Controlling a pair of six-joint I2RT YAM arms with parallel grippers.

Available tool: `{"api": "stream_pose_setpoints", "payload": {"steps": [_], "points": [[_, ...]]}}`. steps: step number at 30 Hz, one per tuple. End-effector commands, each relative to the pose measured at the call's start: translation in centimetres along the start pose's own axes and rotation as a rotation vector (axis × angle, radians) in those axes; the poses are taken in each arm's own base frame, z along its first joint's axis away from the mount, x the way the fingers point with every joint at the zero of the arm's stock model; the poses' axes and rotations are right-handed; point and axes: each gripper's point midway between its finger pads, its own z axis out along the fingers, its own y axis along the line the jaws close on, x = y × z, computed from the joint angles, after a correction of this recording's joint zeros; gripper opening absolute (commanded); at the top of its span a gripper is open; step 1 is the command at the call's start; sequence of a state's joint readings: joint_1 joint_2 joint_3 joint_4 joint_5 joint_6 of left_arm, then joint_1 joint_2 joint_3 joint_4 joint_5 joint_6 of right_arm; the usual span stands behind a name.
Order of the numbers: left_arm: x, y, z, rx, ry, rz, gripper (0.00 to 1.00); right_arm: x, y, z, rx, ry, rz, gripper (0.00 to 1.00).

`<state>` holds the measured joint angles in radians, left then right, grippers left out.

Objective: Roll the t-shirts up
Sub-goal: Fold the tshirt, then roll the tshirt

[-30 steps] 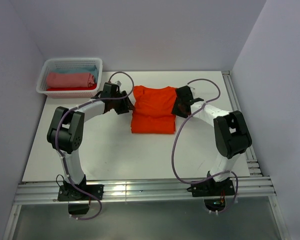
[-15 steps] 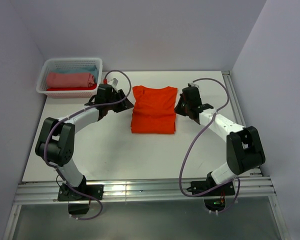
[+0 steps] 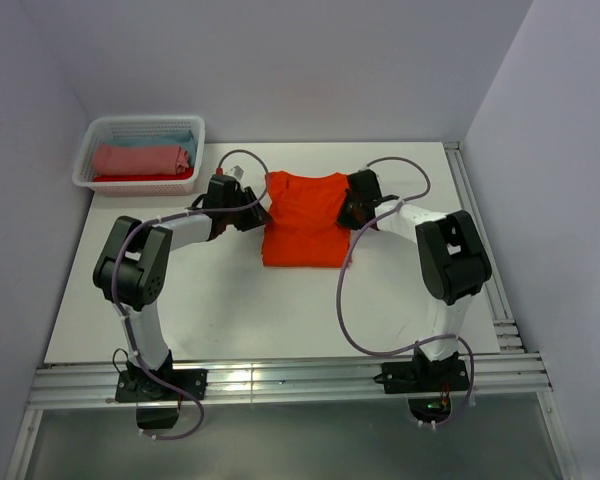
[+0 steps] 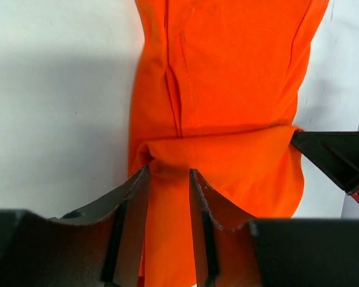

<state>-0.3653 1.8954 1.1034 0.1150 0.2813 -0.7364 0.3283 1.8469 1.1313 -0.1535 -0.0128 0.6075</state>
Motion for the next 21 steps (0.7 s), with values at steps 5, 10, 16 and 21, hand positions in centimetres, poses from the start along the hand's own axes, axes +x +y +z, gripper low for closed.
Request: {"api": "stream_pose_setpoints", "payload": {"steps": [5,10,16,21], "points": [[-3.1,-1.1,-0.9,0.024,-0.122,-0.001,0.37,-3.6,1.6,-2.0,-0.048,-0.106,0.006,0.14],[-1.9,-1.8,-4.2,0.079,-0.161,0.045,0.44,-2.4,0.4,-5.5,-0.084,-0.184,-0.01,0.35],[1.9,-1.0,-7.1,0.117,-0.224,0.086,0.52,-0.3,-1.7,-10.2,0.04,-0.409,-0.05,0.48],[5.1,0.1,-8.5,0.147,-0.247,0.087,0.65,4.5,-0.7,-10.5,-0.001,-0.398,-0.074,0.53]]}}
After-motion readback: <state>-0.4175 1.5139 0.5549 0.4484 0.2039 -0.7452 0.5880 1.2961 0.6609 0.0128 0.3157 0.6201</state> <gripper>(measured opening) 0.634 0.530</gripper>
